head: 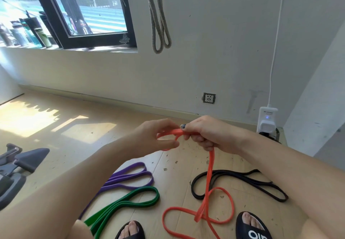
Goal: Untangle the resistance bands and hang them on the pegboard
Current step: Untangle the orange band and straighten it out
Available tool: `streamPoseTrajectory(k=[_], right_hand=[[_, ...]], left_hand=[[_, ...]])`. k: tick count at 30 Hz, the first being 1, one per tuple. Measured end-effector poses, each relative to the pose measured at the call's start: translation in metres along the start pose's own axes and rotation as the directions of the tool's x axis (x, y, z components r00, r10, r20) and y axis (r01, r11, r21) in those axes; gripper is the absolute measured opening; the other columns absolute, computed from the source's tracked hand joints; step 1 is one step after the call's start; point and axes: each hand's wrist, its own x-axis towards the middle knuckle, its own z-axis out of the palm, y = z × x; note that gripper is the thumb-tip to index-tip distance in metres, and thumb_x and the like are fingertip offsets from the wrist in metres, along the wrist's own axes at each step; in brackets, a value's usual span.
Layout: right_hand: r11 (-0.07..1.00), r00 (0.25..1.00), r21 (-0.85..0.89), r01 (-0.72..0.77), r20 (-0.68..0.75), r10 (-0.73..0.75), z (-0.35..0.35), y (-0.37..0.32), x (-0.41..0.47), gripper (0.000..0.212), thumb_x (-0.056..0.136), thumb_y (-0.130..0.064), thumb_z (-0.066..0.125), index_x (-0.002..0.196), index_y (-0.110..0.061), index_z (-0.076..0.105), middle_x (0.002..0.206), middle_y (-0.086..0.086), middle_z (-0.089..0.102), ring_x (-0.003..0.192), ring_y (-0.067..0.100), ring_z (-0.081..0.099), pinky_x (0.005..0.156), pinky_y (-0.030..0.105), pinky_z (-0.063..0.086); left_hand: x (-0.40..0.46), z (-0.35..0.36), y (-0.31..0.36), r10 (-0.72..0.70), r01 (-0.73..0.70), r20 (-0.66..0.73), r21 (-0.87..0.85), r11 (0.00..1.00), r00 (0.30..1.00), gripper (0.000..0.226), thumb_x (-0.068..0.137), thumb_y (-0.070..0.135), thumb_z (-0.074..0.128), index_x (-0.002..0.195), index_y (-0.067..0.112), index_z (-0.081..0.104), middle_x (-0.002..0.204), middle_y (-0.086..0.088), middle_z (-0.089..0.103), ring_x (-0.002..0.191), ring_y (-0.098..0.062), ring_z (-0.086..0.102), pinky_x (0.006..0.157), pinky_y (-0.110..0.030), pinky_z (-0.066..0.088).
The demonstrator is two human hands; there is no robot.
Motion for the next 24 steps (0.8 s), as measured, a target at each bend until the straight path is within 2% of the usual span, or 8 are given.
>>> streamPoseTrajectory(k=[2,7,11,14,17,19,22,24], right_hand=[[1.000,0.999,-0.015,0.005,0.055,-0.005,0.003,0.000,0.001,0.031,0.104,-0.034,0.054,0.087,-0.010,0.064,0.058,-0.003,0.039,0.047,0.011,0.029,0.045,0.023,0.027],[0.995,0.992,-0.086,0.039,0.123,-0.028,-0.005,0.006,0.000,0.037,0.101,-0.036,0.063,0.102,0.001,0.068,0.065,0.000,0.052,0.052,0.012,0.043,0.050,0.024,0.041],[0.975,0.992,-0.208,0.074,0.114,-0.051,-0.017,0.012,-0.003,0.025,0.097,-0.023,0.069,0.102,0.001,0.065,0.067,0.002,0.061,0.058,0.016,0.058,0.060,0.028,0.051],[0.975,0.995,-0.205,0.087,0.073,-0.073,-0.029,0.015,-0.005,0.021,0.097,-0.024,0.070,0.102,-0.004,0.069,0.068,0.003,0.064,0.065,0.019,0.064,0.066,0.030,0.055],[0.967,0.994,-0.231,0.106,0.063,-0.094,-0.028,0.016,-0.006,0.020,0.098,-0.028,0.069,0.098,-0.008,0.071,0.065,0.001,0.065,0.061,0.018,0.064,0.062,0.026,0.053],[0.953,0.991,-0.276,0.127,0.073,-0.111,-0.022,0.015,-0.003,0.021,0.099,-0.028,0.068,0.097,-0.008,0.071,0.064,0.001,0.064,0.059,0.017,0.063,0.061,0.027,0.051],[0.940,0.984,-0.291,0.177,0.083,-0.160,-0.012,0.013,0.001,0.020,0.100,-0.027,0.065,0.096,-0.008,0.072,0.065,0.002,0.064,0.057,0.015,0.061,0.059,0.028,0.050],[0.935,0.979,-0.290,0.204,0.079,-0.189,-0.008,0.010,0.002,0.018,0.100,-0.024,0.065,0.093,-0.010,0.073,0.064,0.002,0.063,0.057,0.014,0.061,0.058,0.027,0.051]], left_hand=[[0.001,-0.001,0.008,0.039,-0.040,0.027,0.068,0.997,0.999,0.002,0.095,0.035,0.069,0.096,0.036,0.069,0.087,0.014,0.071,0.079,0.000,0.062,0.070,-0.020,0.047],[0.002,-0.011,0.003,-0.001,0.000,0.015,0.078,0.997,1.000,0.013,0.097,0.029,0.065,0.091,0.024,0.074,0.079,0.011,0.074,0.069,-0.004,0.064,0.067,-0.022,0.048],[-0.003,-0.023,-0.013,-0.048,0.048,0.017,-0.010,0.999,0.999,0.013,0.098,0.026,0.063,0.086,0.027,0.069,0.075,0.006,0.074,0.073,-0.008,0.072,0.076,-0.025,0.057],[-0.009,-0.032,-0.028,-0.094,0.095,0.015,-0.042,0.995,0.995,0.014,0.099,0.023,0.062,0.086,0.026,0.068,0.073,0.004,0.072,0.071,-0.012,0.073,0.076,-0.030,0.058],[-0.011,-0.034,-0.042,-0.147,0.138,0.129,0.081,0.987,0.981,0.013,0.098,0.026,0.065,0.087,0.033,0.068,0.080,0.008,0.074,0.080,-0.014,0.071,0.083,-0.038,0.057],[-0.013,-0.027,-0.040,-0.165,0.137,0.221,0.137,0.981,0.961,0.005,0.093,0.034,0.070,0.095,0.037,0.068,0.091,0.012,0.074,0.088,-0.009,0.069,0.088,-0.035,0.054],[-0.010,-0.013,-0.018,-0.081,0.085,0.231,-0.008,0.996,0.969,0.025,0.092,0.038,0.072,0.115,0.037,0.064,0.108,0.017,0.072,0.107,-0.001,0.066,0.096,-0.027,0.052],[-0.005,-0.006,-0.003,-0.006,0.025,0.205,-0.090,0.996,0.979,0.022,0.096,0.035,0.067,0.117,0.029,0.065,0.106,0.010,0.072,0.104,-0.008,0.067,0.095,-0.030,0.054]])
